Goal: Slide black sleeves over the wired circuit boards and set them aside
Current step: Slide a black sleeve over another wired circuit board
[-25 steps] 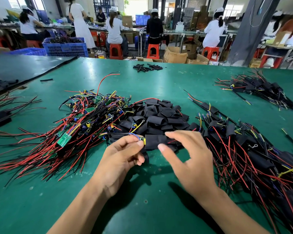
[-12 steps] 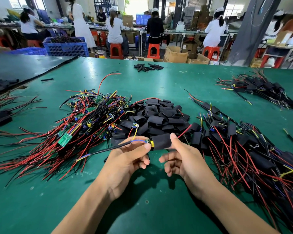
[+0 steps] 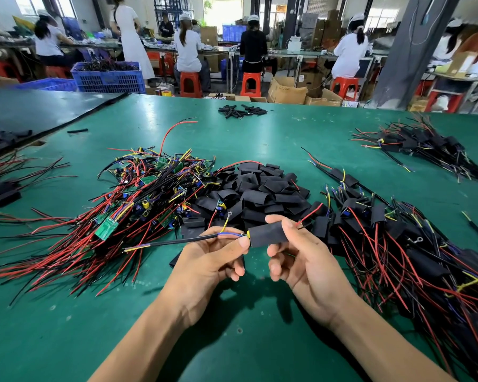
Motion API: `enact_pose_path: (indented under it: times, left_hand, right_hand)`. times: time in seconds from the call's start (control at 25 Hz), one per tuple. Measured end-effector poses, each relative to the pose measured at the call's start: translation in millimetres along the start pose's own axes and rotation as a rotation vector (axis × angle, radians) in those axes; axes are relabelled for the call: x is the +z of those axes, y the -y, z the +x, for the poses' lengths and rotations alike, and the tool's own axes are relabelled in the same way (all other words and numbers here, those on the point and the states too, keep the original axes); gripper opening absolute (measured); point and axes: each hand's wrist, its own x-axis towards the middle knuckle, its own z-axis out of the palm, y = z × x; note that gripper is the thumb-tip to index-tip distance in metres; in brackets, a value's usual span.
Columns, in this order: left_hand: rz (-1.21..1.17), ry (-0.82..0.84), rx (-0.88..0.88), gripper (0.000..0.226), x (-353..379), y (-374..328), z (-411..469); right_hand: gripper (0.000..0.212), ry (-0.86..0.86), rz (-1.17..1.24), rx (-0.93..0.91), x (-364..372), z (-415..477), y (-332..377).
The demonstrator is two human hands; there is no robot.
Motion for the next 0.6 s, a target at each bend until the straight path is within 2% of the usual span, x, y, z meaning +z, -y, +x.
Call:
enact_pose_path:
  times: [0.24,0.36,0.6]
  left_hand:
    - [-0.054,0.014,-0.055,0.03,-2.1,-3.3,-0.2]
    - [-0.133,0.023,-0.096,0.021,-2.1,-5.5,-0.9]
    - [-0.16,0.018,-0.119,0.018,-1.1,-8.4,-2.2]
  right_hand:
    - [0.028,-0.01,0.037,0.074,6.7,-2.4,1.0]
    - [0.032,-0.045,0.094,0.093,6.0,-2.2,2.1]
    - [0.049,-0.023,0.073,0.12,5.7,-1.0,-1.9]
